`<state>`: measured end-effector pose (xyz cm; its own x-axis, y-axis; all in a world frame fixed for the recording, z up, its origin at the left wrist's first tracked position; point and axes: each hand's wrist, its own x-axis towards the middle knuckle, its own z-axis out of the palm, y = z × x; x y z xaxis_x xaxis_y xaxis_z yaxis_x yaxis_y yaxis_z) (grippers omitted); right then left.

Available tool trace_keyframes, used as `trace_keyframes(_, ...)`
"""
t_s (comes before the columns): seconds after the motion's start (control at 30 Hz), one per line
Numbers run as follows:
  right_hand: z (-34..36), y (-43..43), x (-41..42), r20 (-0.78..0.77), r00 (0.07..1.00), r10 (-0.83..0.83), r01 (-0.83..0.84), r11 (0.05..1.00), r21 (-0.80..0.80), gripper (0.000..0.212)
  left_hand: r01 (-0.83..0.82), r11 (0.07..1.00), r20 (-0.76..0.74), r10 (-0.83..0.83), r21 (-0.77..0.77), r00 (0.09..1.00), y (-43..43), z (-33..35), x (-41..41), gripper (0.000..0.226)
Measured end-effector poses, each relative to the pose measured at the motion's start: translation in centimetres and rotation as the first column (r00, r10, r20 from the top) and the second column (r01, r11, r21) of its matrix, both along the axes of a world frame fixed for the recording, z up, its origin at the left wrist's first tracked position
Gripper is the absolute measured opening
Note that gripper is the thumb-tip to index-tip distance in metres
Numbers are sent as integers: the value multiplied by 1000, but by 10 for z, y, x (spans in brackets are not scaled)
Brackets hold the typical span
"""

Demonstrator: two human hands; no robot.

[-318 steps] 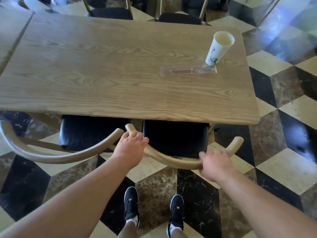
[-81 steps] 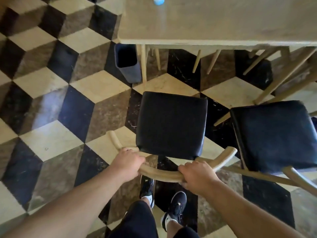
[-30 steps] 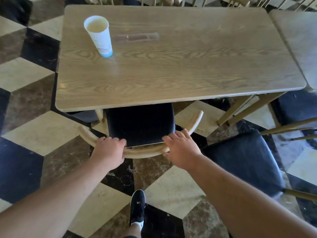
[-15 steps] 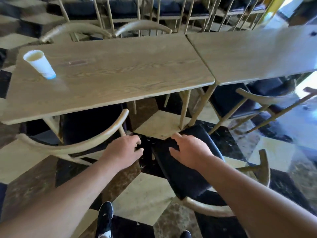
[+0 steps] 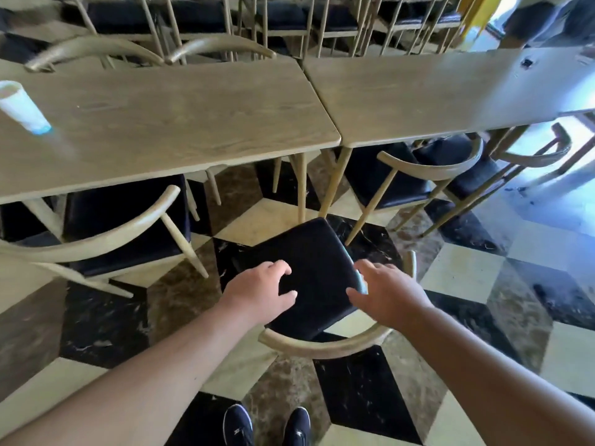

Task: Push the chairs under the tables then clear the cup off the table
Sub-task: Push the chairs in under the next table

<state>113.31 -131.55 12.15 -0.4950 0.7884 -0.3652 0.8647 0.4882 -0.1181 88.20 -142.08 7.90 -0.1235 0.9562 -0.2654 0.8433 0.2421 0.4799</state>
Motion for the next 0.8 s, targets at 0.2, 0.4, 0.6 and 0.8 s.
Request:
trace_keyframes(0.2,-38,-15,39,153,987,40,-31,998,-56,46,33,998,99,-27,-58,995,2,-54,21,49)
trace_keyframes(0.4,-61,7,62,170,984,50,-28,992,-126,49,-9,984,123,32,-177,992,-11,-90,51,50)
trace_keyframes(0.6,-89,57,82,193,942,273,-224,944,-242,64,-75,936,78,108,-344,991,-3,-108,93,56)
trace_keyframes(0.8,-141,110,132,264,739,620,-514,772,-374,78,26,831,-39,-57,-555,998,10,-124,166,85)
